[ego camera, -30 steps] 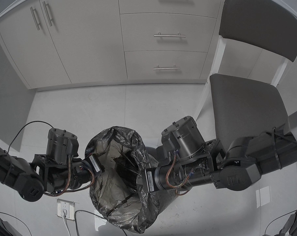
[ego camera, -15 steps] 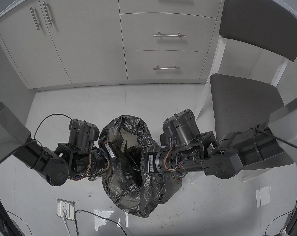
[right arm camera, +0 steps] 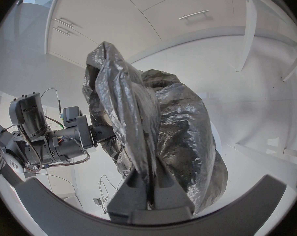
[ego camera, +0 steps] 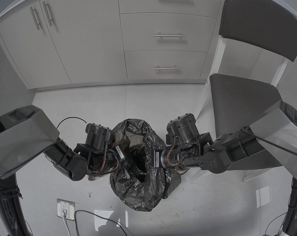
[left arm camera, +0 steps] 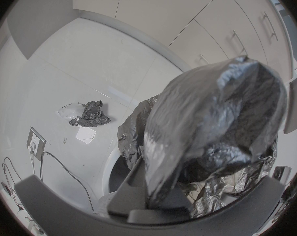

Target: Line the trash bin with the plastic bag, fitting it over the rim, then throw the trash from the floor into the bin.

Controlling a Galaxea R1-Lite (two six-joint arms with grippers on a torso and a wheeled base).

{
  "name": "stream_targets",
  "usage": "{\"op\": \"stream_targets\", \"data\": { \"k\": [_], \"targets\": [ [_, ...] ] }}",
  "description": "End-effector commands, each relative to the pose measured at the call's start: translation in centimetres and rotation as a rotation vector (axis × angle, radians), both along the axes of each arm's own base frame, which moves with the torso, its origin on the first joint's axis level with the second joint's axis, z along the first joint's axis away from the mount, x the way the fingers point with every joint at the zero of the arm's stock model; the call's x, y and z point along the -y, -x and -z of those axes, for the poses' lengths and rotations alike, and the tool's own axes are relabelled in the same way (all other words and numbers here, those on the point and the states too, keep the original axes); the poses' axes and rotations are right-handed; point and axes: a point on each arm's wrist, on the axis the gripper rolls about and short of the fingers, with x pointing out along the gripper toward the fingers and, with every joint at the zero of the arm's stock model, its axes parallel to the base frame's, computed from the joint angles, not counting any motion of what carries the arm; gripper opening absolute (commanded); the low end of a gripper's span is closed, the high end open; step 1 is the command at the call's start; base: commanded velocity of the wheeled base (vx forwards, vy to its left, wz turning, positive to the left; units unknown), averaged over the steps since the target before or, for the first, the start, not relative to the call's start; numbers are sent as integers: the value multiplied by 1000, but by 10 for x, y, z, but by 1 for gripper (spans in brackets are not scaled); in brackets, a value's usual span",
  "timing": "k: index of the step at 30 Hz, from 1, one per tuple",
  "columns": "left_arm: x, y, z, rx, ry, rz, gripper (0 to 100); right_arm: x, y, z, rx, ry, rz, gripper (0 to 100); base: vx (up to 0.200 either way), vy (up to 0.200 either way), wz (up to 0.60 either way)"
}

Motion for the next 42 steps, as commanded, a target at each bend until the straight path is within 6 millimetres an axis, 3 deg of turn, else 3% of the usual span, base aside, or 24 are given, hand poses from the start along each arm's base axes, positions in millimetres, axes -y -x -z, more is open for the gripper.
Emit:
{"op": "stream_targets", "data": {
  "k": [1,12,20,32,42],
  "targets": [
    [1,-9,24,-35,-46,-16,0,2,-6,15,-24,23,12,0,0,0,0],
    [-18,-13,29,16,-193,-70,0,7,-7,25,2,99,95,0,0,0,0],
    [-24,-23,32,97,-221,-94,0,28,-15,27,55,209,165,0,0,0,0],
    [-20,-27,46,105,-213,-81,0,35,-18,43,87,347,228,0,0,0,0],
    [-15,-37,41,141,-181,-74,0,29,-29,47,144,408,281,0,0,0,0]
  ]
}}
